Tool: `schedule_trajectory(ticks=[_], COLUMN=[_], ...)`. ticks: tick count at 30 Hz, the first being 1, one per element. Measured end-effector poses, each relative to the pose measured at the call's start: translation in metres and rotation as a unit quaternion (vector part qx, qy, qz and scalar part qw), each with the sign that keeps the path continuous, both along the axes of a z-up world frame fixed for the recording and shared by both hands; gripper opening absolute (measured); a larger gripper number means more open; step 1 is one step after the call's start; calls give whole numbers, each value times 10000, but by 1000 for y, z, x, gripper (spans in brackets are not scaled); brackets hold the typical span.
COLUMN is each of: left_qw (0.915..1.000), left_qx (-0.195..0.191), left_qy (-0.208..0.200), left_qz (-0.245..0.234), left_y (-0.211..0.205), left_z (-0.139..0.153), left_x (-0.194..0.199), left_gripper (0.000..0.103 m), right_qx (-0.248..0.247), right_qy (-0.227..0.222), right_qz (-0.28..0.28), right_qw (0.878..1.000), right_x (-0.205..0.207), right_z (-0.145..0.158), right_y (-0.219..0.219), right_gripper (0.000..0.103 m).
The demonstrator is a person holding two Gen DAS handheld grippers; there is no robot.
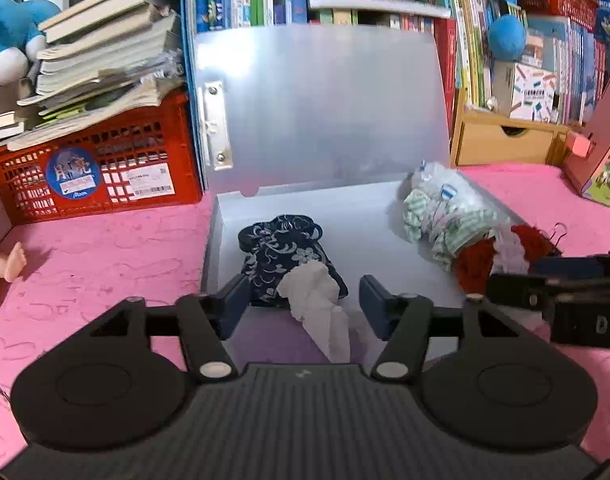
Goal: Organize objects
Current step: 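Open both tools to release the tissue and paper in the box, then grasp the black disc with the left tool while the right tool regrasps the folded paper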
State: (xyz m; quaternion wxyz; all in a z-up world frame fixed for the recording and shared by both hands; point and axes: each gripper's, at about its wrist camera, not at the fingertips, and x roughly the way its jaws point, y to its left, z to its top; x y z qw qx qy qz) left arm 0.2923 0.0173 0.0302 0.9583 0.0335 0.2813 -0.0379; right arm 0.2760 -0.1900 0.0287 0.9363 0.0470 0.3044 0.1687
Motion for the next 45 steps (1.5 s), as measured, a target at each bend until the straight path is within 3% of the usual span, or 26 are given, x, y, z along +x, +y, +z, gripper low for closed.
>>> schedule_trajectory(ticks=[8, 19, 28, 34, 38, 43, 45], left_qw=[9994, 9984, 9981, 9979, 9975, 9954, 9948], left_qx=[152, -179, -426, -425, -318, -240, -188], left_qy=[-274, -349, -237, -107, -64, 38, 69], left_qz=[-140, -401, -367, -472, -630, -924, -1001], left_y=[4, 15, 33, 48, 47, 37, 31], left_z=[20, 27, 11, -6, -19, -33, -38], left_x=[-40, -110, -175, -217, -241, -257, -258], left_gripper=[75, 75, 75, 75, 75, 75, 74], right_qx=[169, 373, 309, 20, 170, 104, 74], right_qy=[-204, -210, -124, -74, 48, 153, 208], right_qz=[241, 862, 1376, 1663, 1767, 1707, 1697], right_qw=[9994, 9954, 9899, 9860, 9841, 9852, 9852], right_x=[-37, -91, -126, -149, -152, -147, -146], right_z=[12, 16, 11, -6, -12, -16, -18], right_y=[-8, -8, 1, 11, 18, 35, 40], right_gripper=[86, 87, 87, 87, 86, 75, 57])
